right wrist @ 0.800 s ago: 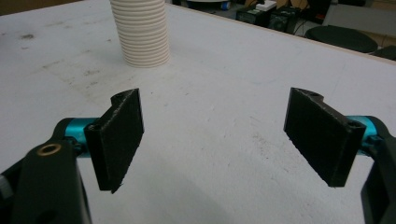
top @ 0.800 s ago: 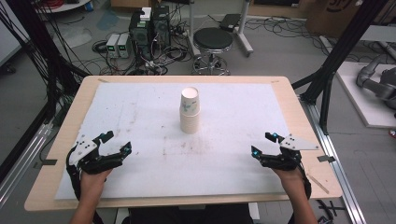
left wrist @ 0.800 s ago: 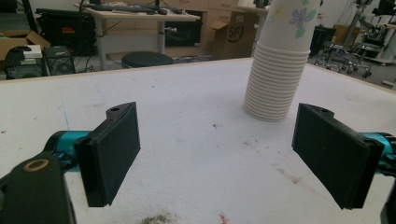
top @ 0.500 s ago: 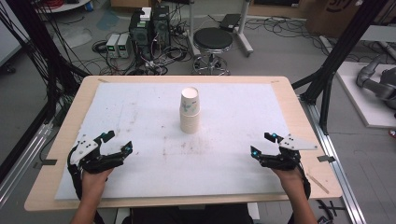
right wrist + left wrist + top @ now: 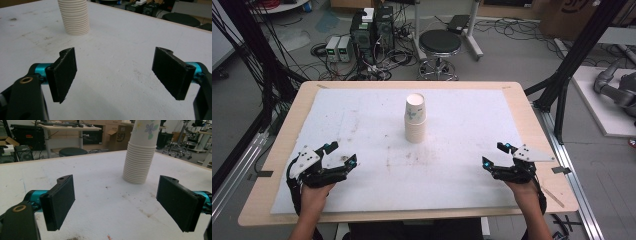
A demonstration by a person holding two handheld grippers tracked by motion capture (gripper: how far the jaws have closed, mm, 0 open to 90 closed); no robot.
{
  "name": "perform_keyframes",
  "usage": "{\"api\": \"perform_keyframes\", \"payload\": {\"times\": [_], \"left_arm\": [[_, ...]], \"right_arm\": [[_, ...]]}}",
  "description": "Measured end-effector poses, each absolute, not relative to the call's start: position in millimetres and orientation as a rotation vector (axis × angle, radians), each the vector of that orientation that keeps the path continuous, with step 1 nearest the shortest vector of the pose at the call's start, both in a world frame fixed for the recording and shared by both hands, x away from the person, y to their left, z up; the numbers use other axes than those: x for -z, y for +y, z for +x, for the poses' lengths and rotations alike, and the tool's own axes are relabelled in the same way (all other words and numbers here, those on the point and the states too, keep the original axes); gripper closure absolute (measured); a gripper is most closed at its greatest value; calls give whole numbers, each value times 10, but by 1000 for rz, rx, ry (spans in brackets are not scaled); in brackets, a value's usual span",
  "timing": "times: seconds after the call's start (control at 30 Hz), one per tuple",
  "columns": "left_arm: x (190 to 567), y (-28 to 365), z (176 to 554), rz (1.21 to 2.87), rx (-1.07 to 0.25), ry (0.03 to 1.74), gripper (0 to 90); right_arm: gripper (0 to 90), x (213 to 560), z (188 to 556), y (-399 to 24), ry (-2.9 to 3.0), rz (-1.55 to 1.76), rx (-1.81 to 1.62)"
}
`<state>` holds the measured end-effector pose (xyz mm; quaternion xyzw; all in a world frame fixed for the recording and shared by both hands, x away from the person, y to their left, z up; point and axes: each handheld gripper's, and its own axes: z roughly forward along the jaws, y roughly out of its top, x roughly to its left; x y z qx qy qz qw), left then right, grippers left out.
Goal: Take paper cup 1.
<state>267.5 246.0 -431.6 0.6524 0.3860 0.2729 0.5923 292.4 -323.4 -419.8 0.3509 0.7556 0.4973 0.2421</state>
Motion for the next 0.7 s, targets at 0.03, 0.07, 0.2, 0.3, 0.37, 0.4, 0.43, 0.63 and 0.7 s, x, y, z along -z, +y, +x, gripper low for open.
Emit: {"api": "perform_keyframes", "payload": {"times": [0.03,0.07,0.2,0.3,0.37,0.4,0.43,0.63,0.7], "left_arm": [[4317,2465,2675,1519,-635,898,151],[4318,2473,2674,1520,-639,900,151],[4315,2471,2686,1512,-638,909,151],[4273,2457,2704,1507,-644,898,151],[4239,2442,2722,1499,-628,892,151],[4225,2430,2734,1495,-605,893,149],[4215,2412,2748,1487,-588,888,149],[4156,2237,2790,1518,-553,855,149],[4104,2167,2845,1529,-538,840,149]], "right_arm": [[206,4199,2925,-3227,2070,963,-1363],[206,4199,2925,-3227,2070,963,-1363],[206,4208,2930,-3191,2088,953,-1364],[206,4202,2919,-3193,2087,953,-1353],[206,4201,2917,-3199,2081,956,-1353],[206,4199,2907,-3212,2081,958,-1353],[206,4199,2907,-3212,2081,958,-1353],[206,4159,2848,-3281,2052,959,-1362],[206,4153,2838,-3299,2046,966,-1370]]}}
